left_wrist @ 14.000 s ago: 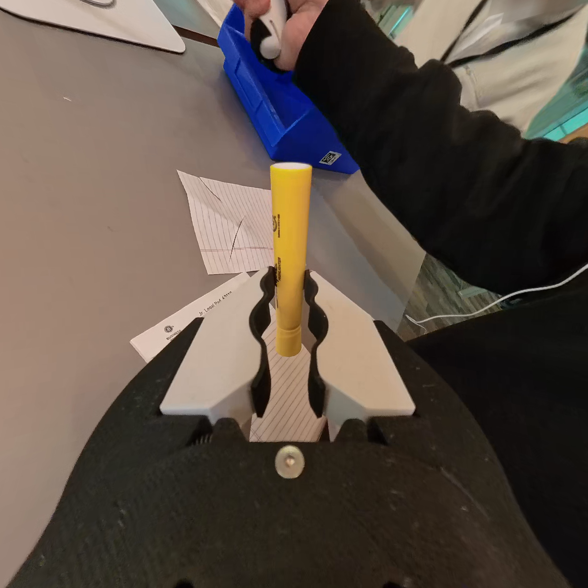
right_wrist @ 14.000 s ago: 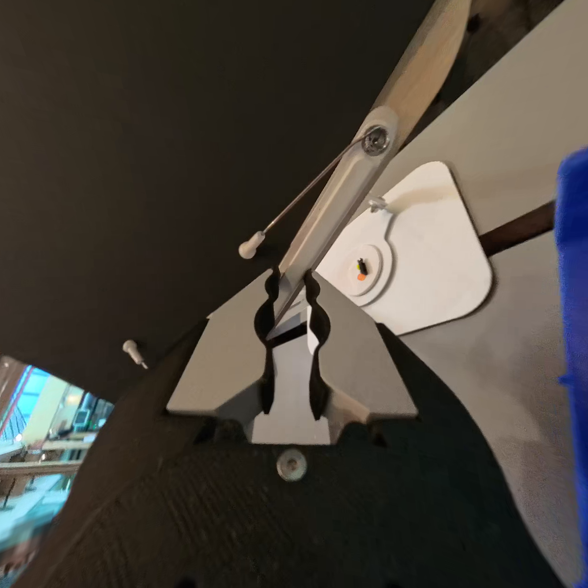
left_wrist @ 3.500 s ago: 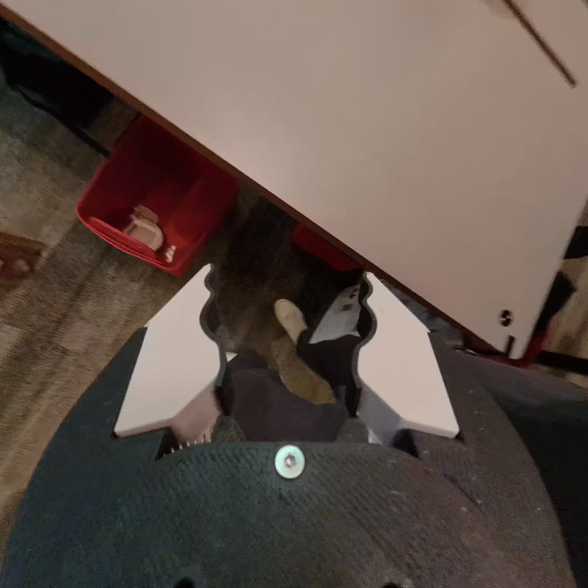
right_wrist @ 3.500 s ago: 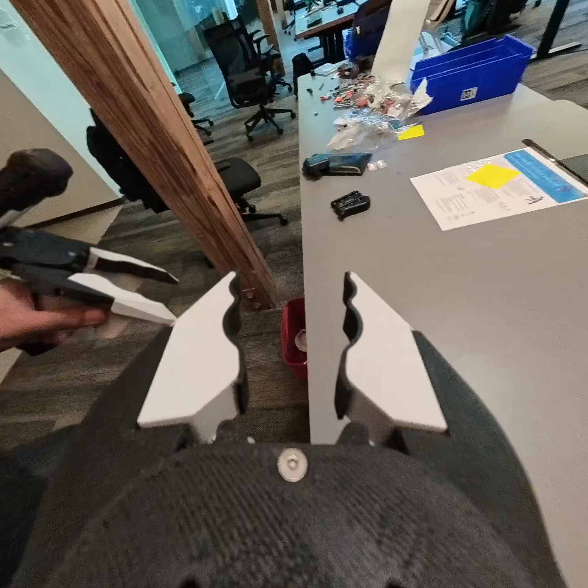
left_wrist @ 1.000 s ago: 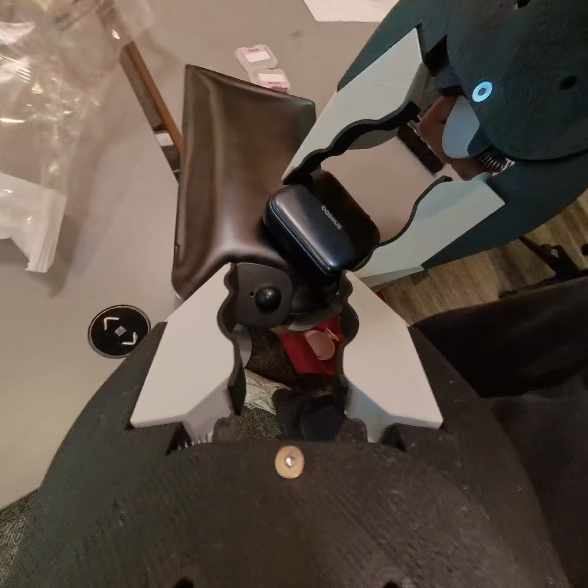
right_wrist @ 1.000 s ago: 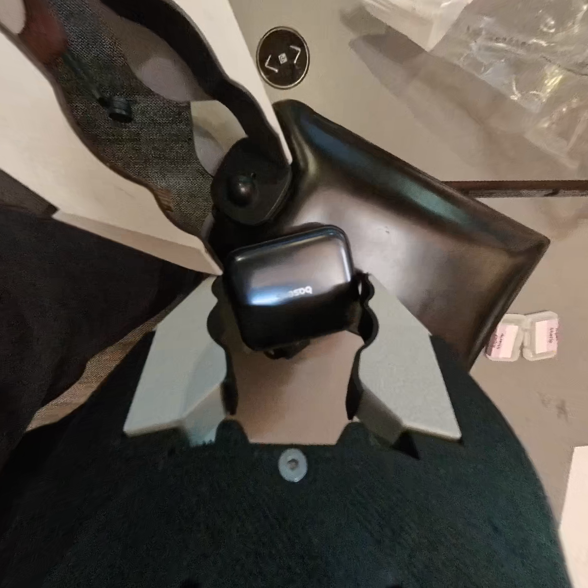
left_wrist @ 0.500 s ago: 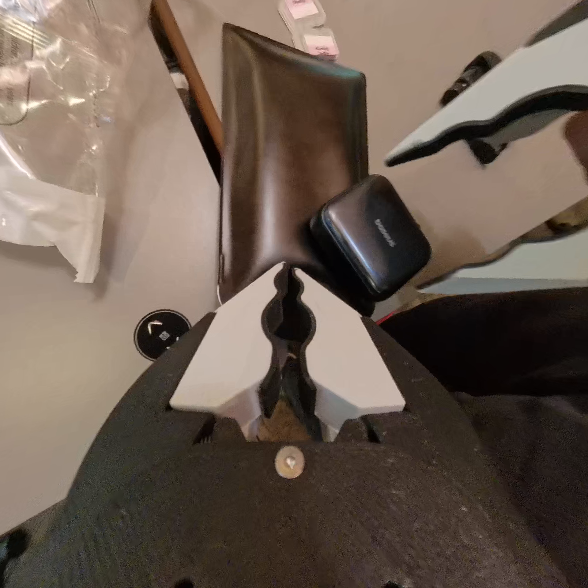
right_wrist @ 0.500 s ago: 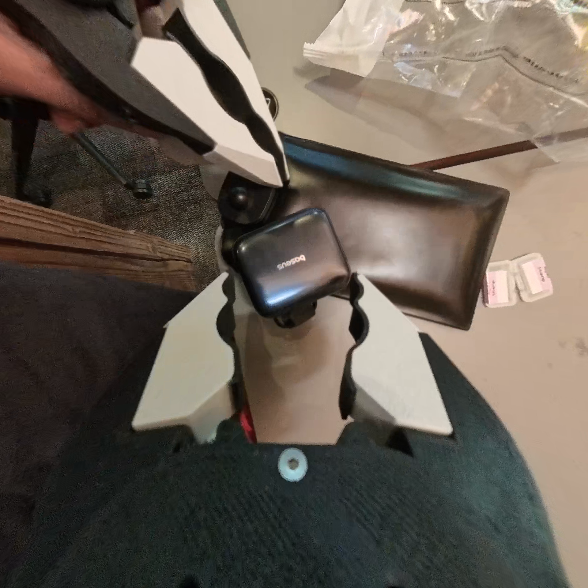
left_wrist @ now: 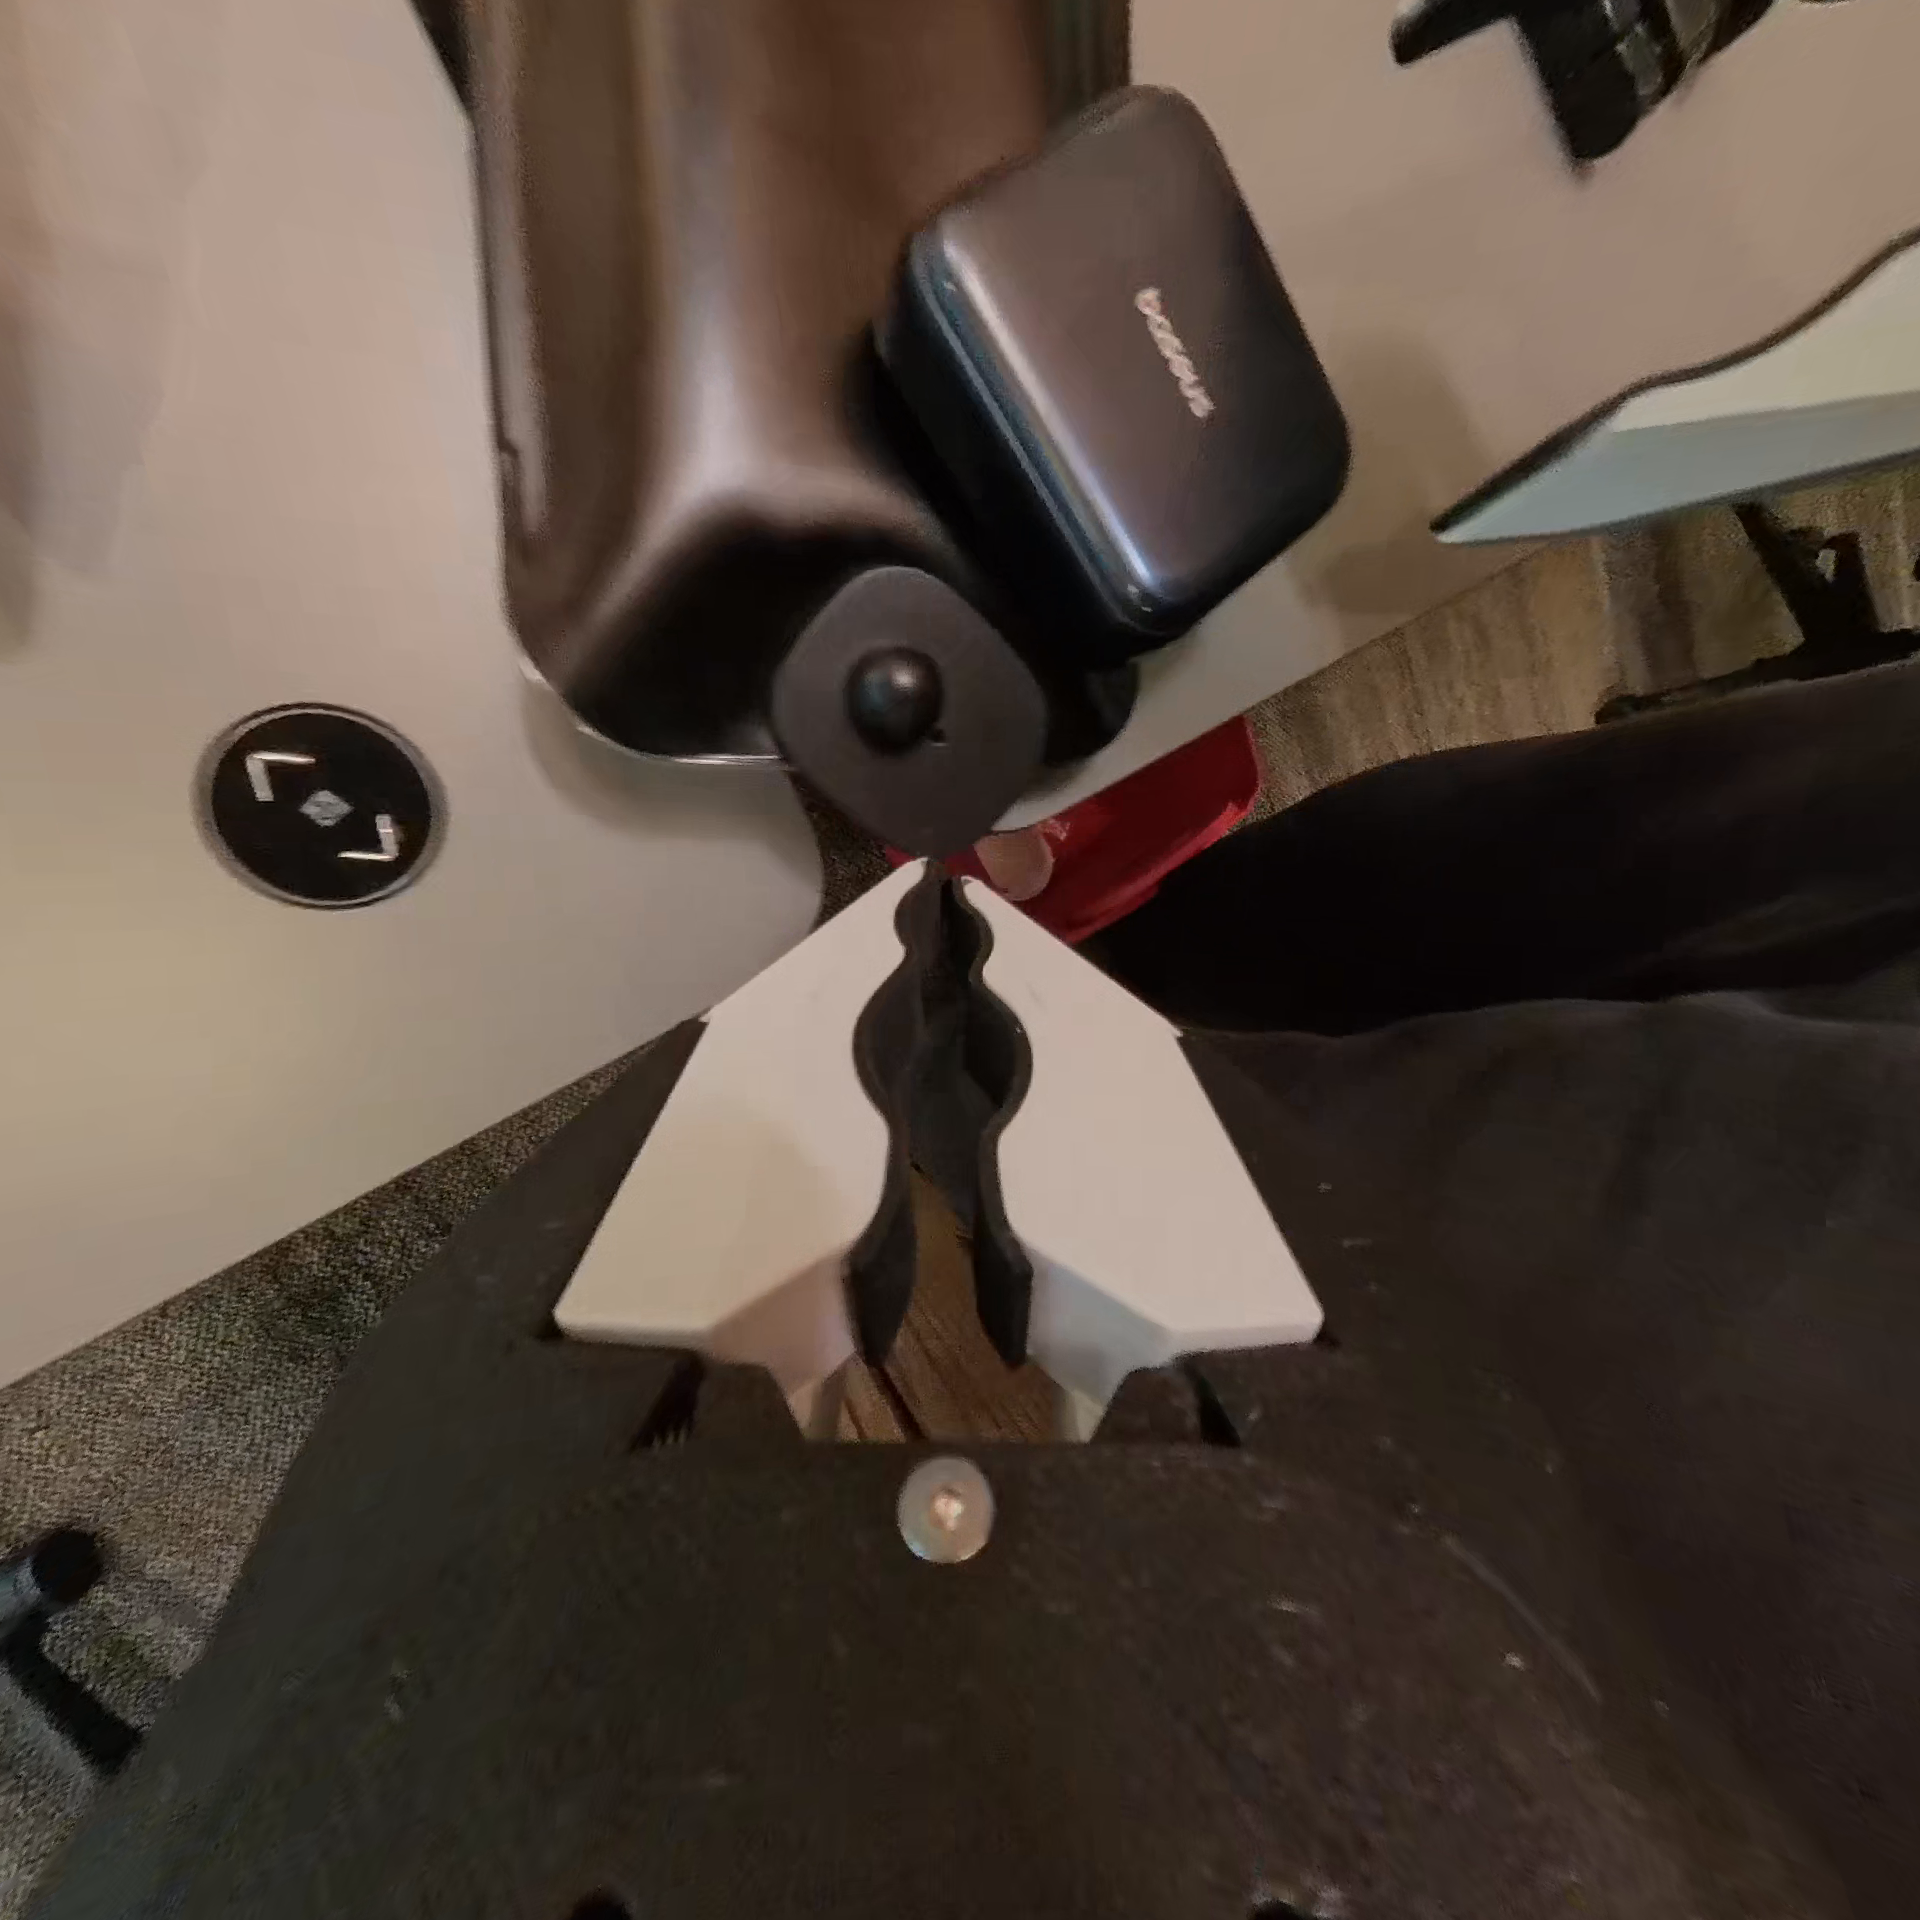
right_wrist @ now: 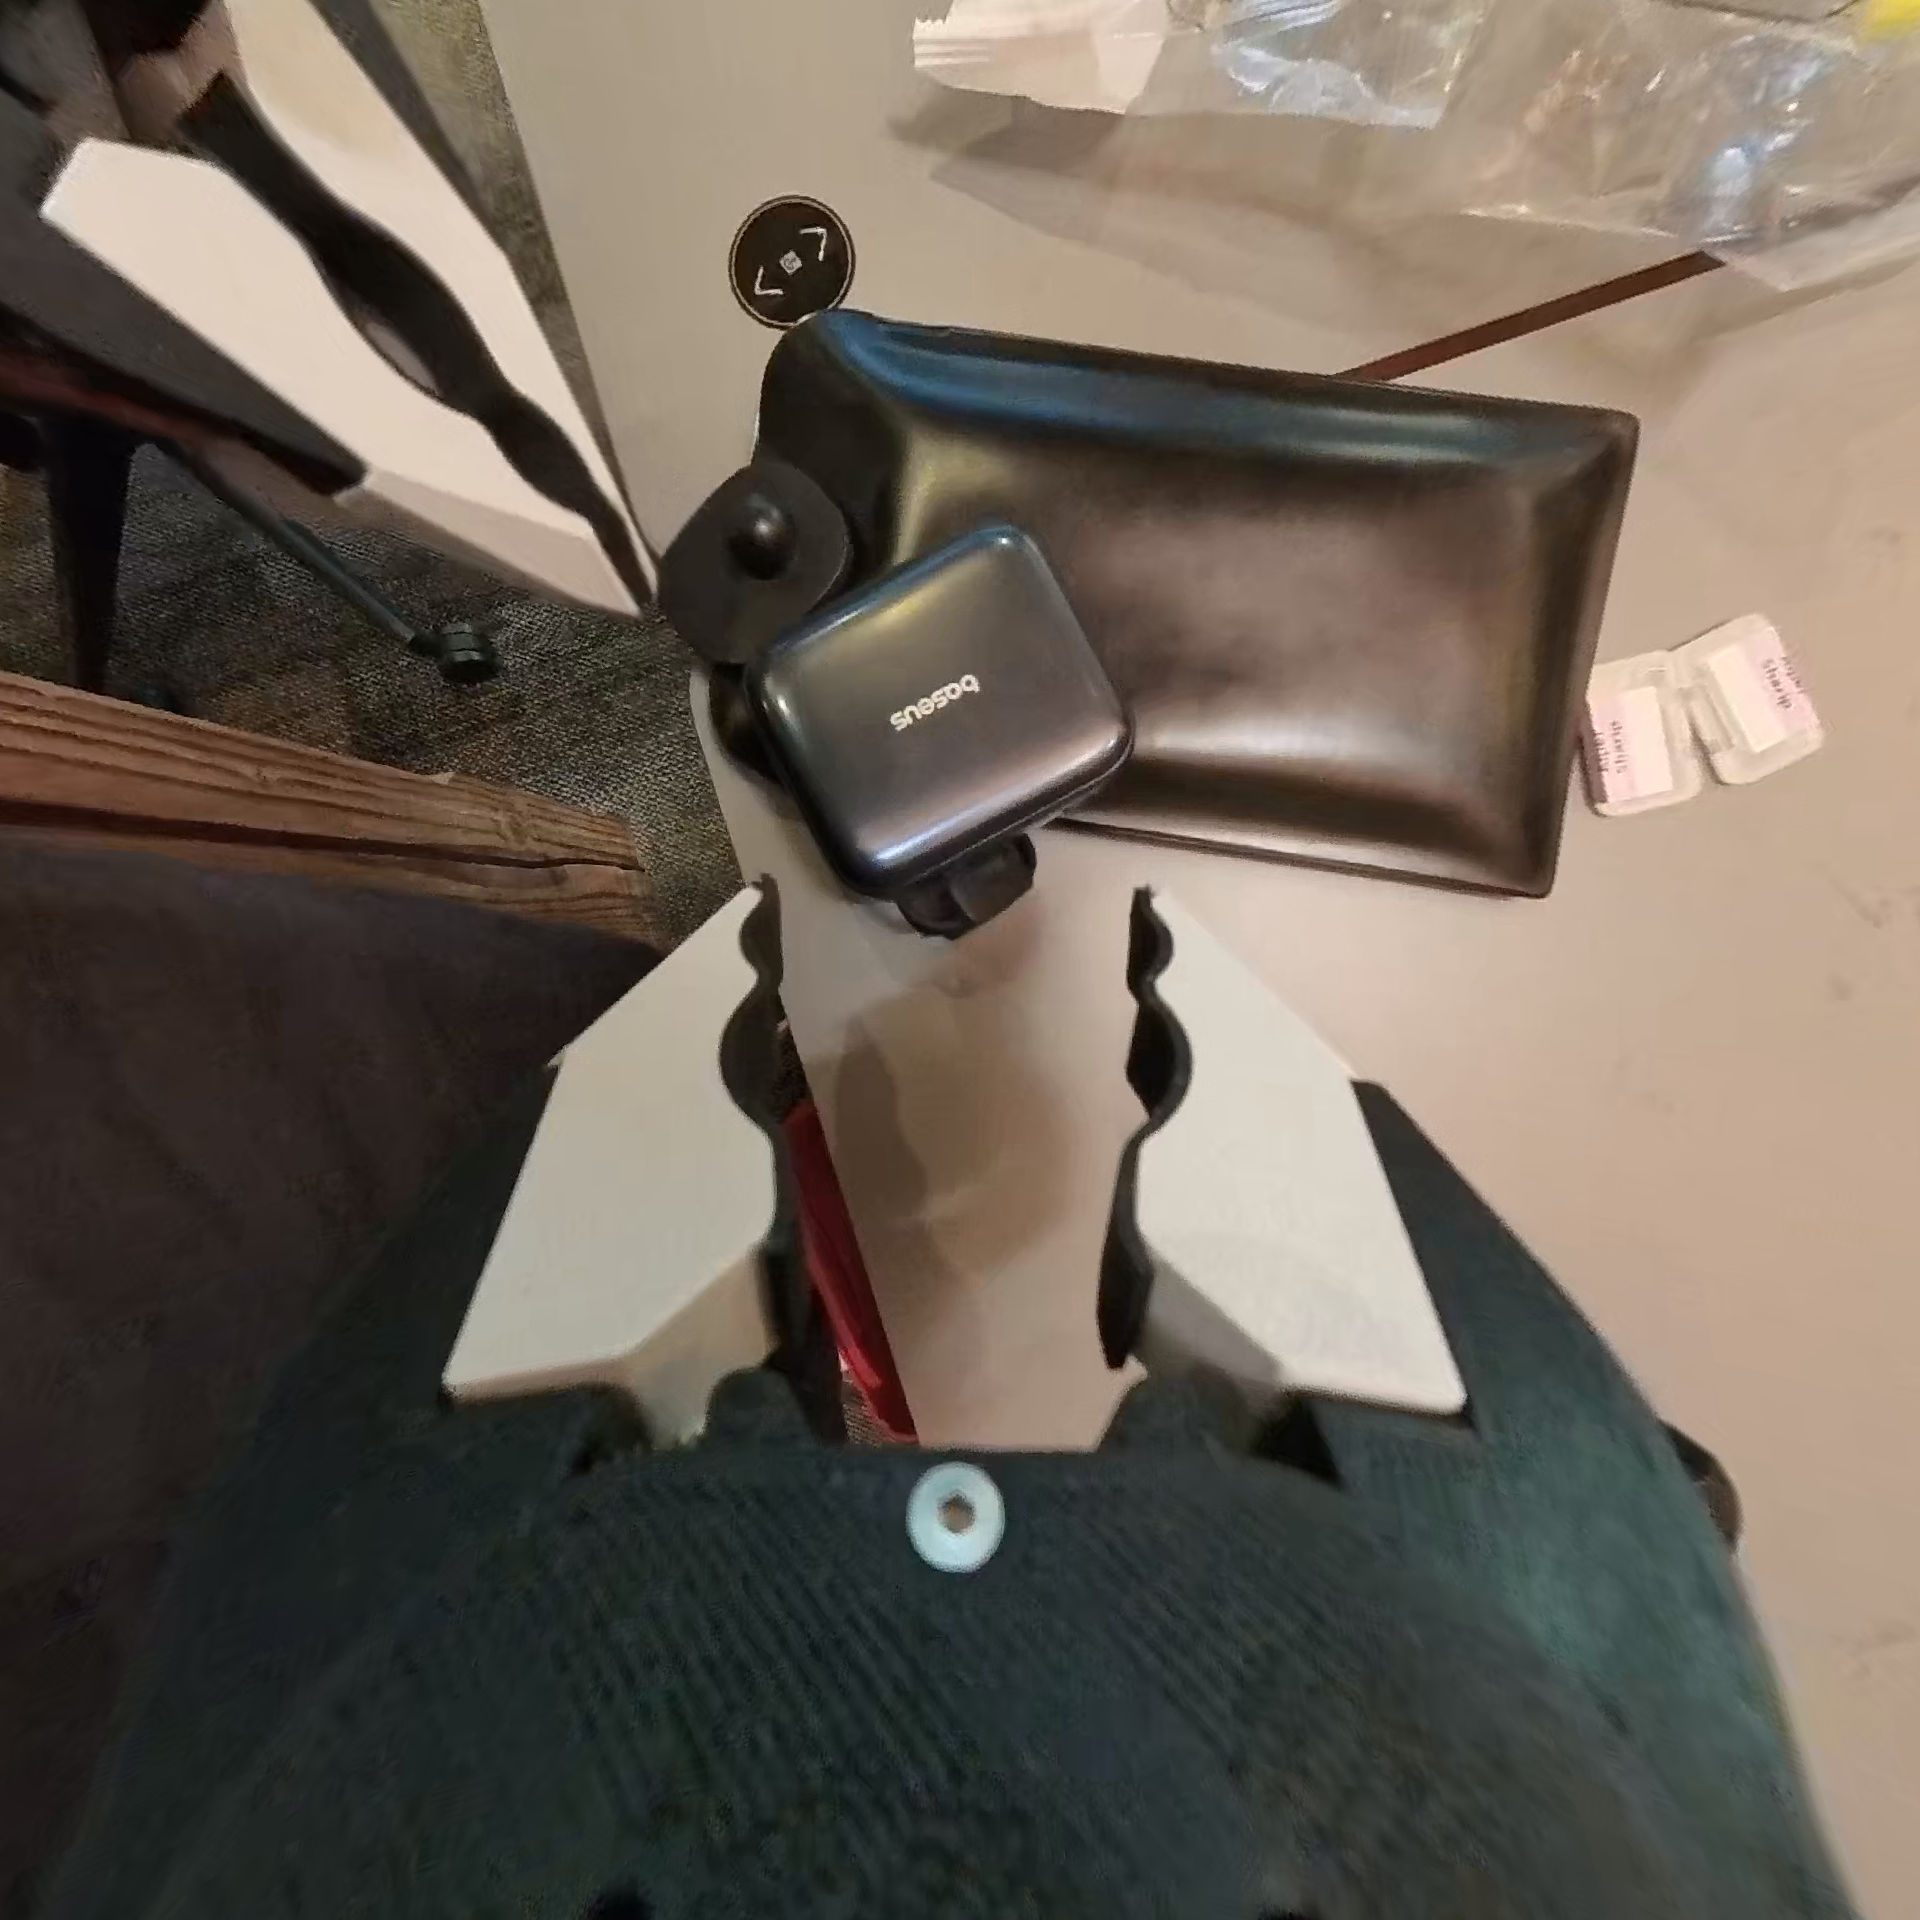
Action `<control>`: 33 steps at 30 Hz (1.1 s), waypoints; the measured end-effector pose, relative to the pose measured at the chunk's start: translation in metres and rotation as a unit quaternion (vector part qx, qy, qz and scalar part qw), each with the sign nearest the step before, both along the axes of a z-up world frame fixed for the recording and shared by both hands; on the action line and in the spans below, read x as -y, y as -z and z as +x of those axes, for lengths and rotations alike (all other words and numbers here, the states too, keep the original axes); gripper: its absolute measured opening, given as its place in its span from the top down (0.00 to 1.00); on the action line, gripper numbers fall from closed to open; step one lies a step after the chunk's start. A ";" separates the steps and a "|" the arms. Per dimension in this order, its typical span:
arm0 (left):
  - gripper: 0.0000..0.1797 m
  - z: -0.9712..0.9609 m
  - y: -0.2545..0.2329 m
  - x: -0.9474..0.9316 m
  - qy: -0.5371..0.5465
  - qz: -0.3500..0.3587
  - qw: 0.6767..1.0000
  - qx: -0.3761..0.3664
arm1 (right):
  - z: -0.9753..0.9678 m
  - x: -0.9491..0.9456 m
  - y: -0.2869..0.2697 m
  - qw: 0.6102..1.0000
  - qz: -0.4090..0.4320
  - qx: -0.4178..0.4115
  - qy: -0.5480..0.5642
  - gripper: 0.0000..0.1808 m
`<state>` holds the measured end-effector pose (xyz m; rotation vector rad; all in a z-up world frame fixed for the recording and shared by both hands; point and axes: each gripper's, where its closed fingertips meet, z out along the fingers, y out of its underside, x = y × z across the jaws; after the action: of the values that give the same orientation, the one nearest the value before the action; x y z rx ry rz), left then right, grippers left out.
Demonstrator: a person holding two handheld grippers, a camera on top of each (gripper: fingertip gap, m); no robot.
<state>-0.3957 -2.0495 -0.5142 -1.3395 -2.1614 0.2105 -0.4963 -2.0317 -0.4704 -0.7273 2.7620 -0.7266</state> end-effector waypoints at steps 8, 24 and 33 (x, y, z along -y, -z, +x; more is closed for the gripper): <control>1.00 -0.030 -0.006 -0.015 -0.023 -0.002 0.999 -0.031 | 0.014 0.007 -0.013 0.997 -0.039 -0.020 -0.060 0.61; 1.00 -0.010 0.011 -0.009 -0.040 0.007 0.999 -0.004 | 0.019 0.033 0.032 0.992 0.032 -0.025 -0.117 0.56; 1.00 -0.037 0.003 -0.014 -0.028 -0.006 0.999 -0.026 | -0.006 0.015 0.039 0.997 0.051 -0.037 -0.041 0.60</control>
<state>-0.4328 -2.0358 -0.5175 -1.2670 -2.1596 0.2760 -0.5023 -2.0467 -0.5090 -0.8570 2.7923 -0.5479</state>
